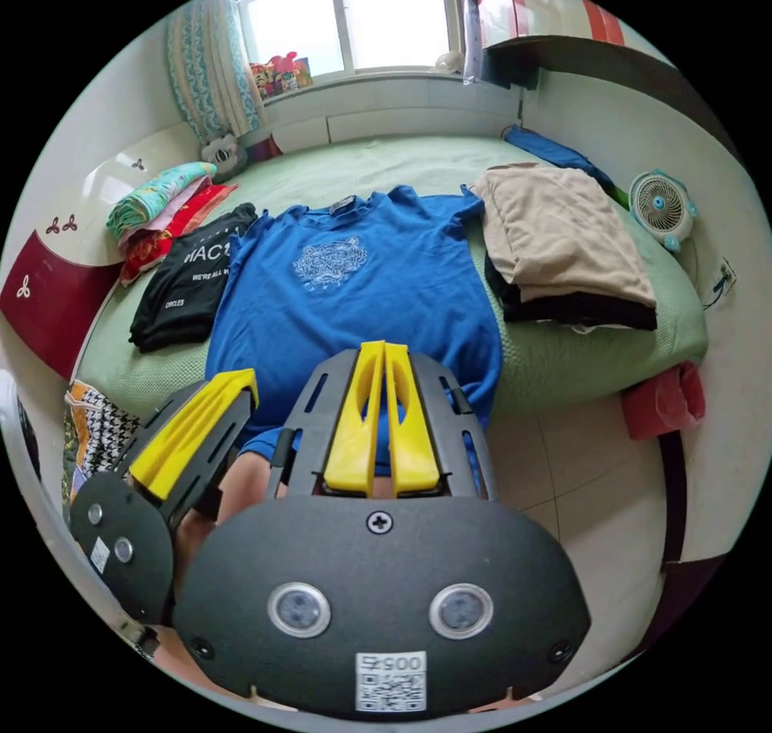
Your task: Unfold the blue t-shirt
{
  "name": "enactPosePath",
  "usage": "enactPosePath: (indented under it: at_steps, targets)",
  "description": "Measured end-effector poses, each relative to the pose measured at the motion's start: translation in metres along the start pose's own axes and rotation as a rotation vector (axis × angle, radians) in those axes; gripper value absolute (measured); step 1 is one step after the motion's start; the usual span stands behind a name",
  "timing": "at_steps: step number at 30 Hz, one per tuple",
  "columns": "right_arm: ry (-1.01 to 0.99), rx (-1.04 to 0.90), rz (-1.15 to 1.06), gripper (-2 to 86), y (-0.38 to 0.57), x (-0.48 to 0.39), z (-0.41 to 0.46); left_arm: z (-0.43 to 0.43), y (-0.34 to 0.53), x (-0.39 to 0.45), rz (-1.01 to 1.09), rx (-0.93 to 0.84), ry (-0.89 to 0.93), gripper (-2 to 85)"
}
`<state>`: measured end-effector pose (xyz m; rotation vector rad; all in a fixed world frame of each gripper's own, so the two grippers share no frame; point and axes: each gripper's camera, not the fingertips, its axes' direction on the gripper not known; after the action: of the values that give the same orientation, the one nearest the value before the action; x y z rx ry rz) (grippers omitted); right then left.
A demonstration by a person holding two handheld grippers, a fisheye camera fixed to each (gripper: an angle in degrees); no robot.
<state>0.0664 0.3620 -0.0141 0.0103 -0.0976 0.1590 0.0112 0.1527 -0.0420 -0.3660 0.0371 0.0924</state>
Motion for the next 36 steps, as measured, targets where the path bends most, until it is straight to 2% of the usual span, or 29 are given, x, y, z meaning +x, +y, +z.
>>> enactPosePath:
  at_steps: [2, 4, 7, 11, 24, 36]
  targets:
    - [0.012, 0.007, -0.011, -0.9, 0.001, -0.007, 0.001, 0.005, -0.001, 0.002, -0.005, -0.018, 0.033, 4.9]
    - [0.027, 0.013, -0.033, -0.9, 0.002, -0.015, 0.002, 0.009, -0.002, 0.001, -0.029, -0.035, 0.053, 5.3]
    - [0.05, 0.025, -0.086, -0.9, 0.004, -0.031, 0.003, 0.012, -0.002, 0.002, -0.03, -0.03, 0.095, 1.7]
    - [0.102, 0.054, -0.148, -1.0, 0.008, -0.055, 0.005, 0.015, -0.001, 0.009, -0.046, -0.024, 0.058, -0.3]
    - [0.138, 0.09, -0.242, -1.0, 0.008, -0.092, 0.016, 0.024, -0.003, 0.012, -0.093, -0.013, 0.104, -0.7]
    - [0.101, 0.056, -0.212, -1.0, -0.013, -0.089, 0.032, 0.031, -0.005, 0.011, -0.13, -0.018, 0.145, -0.7]
